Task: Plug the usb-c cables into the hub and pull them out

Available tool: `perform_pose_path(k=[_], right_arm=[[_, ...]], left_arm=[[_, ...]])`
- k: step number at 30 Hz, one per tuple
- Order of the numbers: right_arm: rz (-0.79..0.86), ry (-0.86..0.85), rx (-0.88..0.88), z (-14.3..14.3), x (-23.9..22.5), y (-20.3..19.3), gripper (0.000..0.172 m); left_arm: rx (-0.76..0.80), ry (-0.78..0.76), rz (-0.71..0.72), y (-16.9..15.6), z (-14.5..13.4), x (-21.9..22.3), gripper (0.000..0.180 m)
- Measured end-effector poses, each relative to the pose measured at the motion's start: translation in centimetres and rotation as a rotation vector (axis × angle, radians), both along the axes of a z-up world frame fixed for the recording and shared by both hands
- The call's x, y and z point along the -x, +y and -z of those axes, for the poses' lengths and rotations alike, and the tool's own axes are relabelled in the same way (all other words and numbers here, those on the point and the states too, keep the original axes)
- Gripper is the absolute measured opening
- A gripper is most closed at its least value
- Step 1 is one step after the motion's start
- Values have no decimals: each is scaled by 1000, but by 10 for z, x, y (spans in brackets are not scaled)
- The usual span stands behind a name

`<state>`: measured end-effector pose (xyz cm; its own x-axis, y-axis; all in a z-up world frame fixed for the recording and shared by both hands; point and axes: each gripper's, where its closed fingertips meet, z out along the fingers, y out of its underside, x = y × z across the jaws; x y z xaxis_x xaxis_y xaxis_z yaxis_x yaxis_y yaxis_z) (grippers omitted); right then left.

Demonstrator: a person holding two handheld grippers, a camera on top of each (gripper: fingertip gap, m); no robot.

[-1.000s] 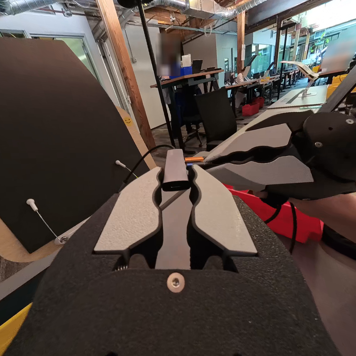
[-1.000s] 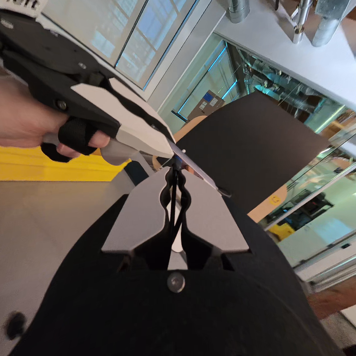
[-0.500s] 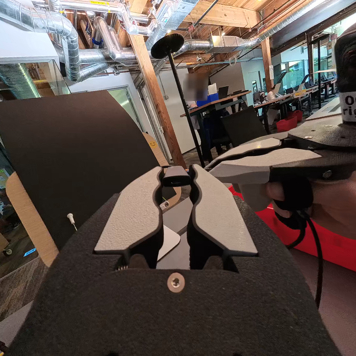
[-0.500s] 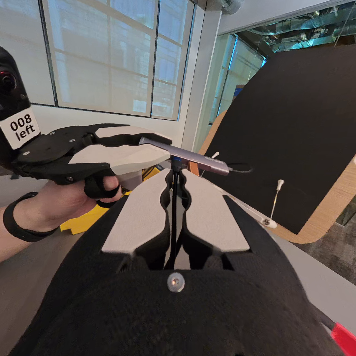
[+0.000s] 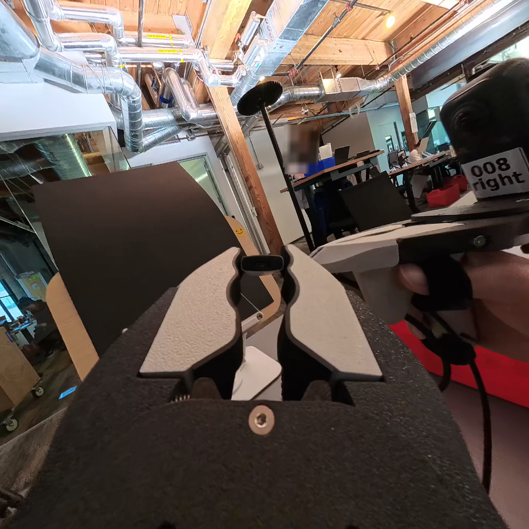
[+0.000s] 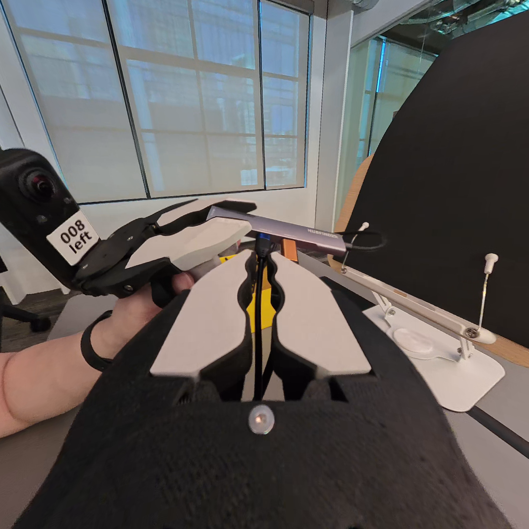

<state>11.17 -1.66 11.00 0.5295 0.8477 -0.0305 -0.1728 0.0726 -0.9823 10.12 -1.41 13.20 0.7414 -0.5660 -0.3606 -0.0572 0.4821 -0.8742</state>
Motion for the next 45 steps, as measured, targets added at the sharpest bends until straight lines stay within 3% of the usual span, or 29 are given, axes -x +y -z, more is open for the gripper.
perform_pose_path(k=[10,17,25,32,45], right_arm=[[12,5,-26,-1,-1,-3,6],[306,-234,-383,-10,-10,-4,6],[460,-450,-486,-3,-34,16,6],[414,-465,-444,10,-27,20,5],[508,-383,-559,-24,-30,-9,5]], left_arm=[[-16,-9,10,-2,0,0,24],[-37,-17,-24,4,0,-5,24],[17,-128,-40,26,11,-26,24],[-29,-172,-58,29,24,-18,25],[-142,-174,-27,0,-13,-20,25]])
